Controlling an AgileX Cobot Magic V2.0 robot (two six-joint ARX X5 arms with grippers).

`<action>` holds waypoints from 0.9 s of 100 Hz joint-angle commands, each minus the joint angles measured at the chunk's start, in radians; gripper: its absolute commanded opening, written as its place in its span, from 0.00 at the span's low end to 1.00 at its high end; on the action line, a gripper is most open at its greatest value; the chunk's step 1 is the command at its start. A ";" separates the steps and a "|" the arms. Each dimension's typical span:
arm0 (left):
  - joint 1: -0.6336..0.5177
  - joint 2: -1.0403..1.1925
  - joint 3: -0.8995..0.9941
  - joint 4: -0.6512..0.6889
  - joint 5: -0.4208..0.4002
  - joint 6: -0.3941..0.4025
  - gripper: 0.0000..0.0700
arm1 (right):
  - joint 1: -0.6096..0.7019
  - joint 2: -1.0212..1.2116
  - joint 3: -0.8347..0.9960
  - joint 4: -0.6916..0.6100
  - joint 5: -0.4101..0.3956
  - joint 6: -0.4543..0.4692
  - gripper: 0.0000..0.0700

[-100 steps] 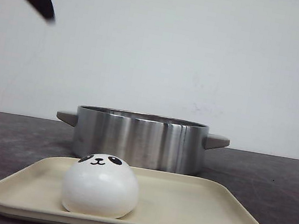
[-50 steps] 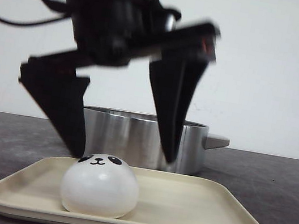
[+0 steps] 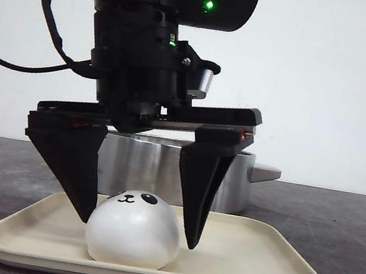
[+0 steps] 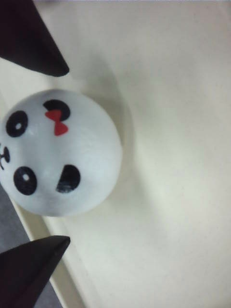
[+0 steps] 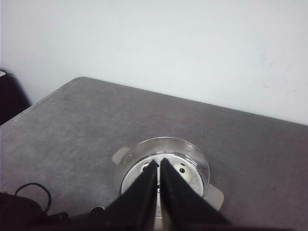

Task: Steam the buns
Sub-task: 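Lower the left gripper and grasp the last panda bun on the tray, then carry the bun with the left gripper into the pot and release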

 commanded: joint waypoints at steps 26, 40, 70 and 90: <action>-0.011 0.021 0.011 0.009 -0.014 0.027 0.01 | 0.008 0.006 0.018 0.001 0.000 -0.014 0.00; -0.019 0.019 0.013 0.009 -0.035 0.057 0.00 | 0.008 0.006 0.018 0.001 0.001 -0.019 0.00; -0.055 -0.145 0.134 0.072 -0.209 0.196 0.00 | 0.008 0.006 0.018 0.004 0.001 -0.034 0.00; -0.014 -0.193 0.260 0.163 -0.234 0.278 0.00 | 0.008 0.003 0.018 0.018 0.001 -0.034 0.00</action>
